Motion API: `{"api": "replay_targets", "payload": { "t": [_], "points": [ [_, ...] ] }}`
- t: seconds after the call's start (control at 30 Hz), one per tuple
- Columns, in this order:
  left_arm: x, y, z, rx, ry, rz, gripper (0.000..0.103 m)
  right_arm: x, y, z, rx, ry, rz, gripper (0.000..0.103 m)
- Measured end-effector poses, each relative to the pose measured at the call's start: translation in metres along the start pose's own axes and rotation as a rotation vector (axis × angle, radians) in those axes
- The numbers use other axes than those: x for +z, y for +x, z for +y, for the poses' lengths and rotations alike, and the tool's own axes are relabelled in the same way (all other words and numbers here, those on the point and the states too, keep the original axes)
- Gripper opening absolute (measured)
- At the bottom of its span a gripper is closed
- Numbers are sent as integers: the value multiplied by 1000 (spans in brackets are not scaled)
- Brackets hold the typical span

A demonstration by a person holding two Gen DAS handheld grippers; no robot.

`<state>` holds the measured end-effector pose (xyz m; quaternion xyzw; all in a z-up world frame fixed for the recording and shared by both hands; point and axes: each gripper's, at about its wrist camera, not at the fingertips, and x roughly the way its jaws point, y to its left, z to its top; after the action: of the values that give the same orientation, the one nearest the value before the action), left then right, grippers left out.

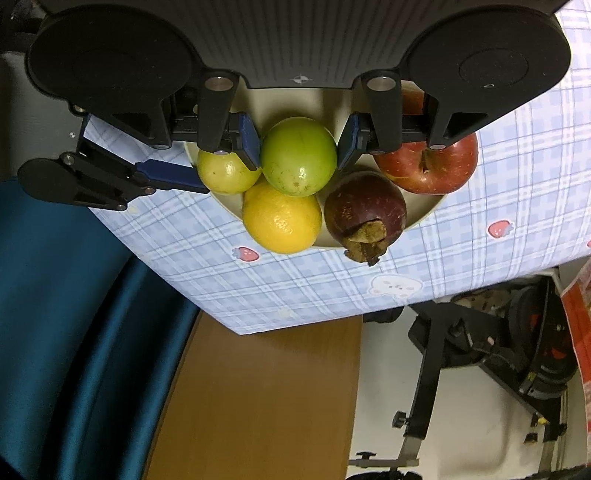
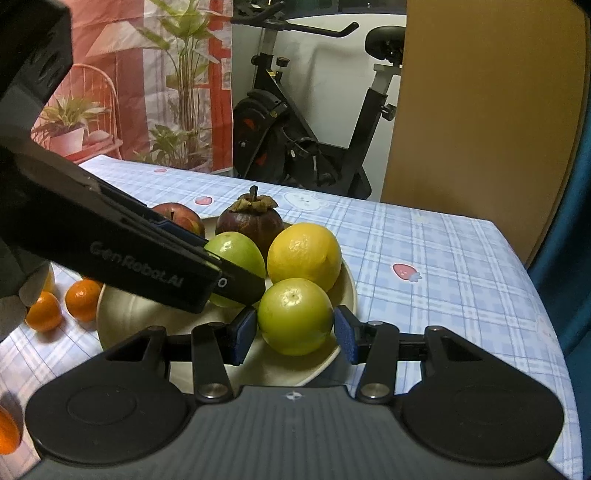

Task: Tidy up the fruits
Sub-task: 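Lower the green fruit onto the plate beside the lemon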

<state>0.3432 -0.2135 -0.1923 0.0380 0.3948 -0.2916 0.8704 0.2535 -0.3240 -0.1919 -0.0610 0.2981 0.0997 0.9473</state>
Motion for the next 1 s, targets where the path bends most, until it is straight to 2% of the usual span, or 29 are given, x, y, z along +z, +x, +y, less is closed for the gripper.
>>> {"api": "replay_targets", "payload": {
  "t": [0.37, 0.7, 0.77, 0.9, 1.0],
  "points": [
    [3, 4, -6, 37, 62, 1, 48, 0, 9, 0, -18, -27, -3, 49],
    [4, 4, -4, 33, 57, 8, 49, 4, 11, 1, -32, -29, 20, 49],
    [4, 2, -3, 31, 54, 1, 50, 4, 10, 1, -30, -26, 18, 49],
    [4, -2, -4, 40, 59, -17, 58, 6, 8, 0, -37, -13, 9, 49],
    [4, -4, -3, 45, 59, -21, 59, 7, 8, -1, -43, -10, 9, 49]
  ]
}}
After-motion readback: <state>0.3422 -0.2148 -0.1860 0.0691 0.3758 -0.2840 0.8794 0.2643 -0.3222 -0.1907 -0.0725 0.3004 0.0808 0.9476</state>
